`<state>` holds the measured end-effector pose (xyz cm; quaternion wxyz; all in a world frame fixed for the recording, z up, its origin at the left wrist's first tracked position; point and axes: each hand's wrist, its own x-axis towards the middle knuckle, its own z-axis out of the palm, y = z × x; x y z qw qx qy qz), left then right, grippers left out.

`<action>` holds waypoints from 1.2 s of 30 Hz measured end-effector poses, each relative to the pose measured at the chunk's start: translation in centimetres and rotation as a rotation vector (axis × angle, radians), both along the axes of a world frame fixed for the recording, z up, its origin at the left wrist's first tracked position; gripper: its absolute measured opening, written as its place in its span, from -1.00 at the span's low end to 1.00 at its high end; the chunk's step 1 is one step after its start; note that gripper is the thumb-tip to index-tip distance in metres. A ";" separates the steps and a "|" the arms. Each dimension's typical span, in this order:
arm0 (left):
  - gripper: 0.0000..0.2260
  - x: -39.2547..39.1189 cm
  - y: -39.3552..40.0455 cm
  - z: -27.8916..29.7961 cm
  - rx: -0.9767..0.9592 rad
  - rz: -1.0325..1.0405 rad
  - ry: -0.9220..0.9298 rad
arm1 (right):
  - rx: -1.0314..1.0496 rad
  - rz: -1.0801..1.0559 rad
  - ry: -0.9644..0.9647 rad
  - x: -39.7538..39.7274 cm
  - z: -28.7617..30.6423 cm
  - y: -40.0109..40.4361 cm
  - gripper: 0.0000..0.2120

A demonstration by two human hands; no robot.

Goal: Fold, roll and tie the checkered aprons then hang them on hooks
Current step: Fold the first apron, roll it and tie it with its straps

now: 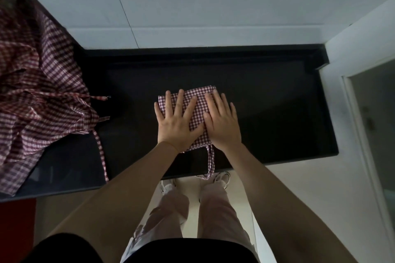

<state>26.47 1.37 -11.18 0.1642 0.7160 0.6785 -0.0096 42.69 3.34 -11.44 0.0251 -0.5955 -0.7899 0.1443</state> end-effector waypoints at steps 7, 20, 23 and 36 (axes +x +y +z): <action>-0.21 -1.1 -1.4 0.2 0.089 -0.228 0.141 | -0.075 -0.313 0.036 -1.3 2.1 -0.4 -0.28; -0.10 -2.0 -3.7 1.5 0.011 -0.096 0.042 | -0.924 -0.667 0.397 -2.2 10.3 1.8 -0.42; -0.18 -2.6 -3.1 2.3 -0.002 -0.044 -0.034 | -0.860 -0.703 0.467 -1.9 11.9 2.7 -0.56; -0.55 -0.7 0.9 8.6 0.563 0.009 -0.418 | 0.358 -0.016 -0.151 -2.9 8.4 0.4 -0.77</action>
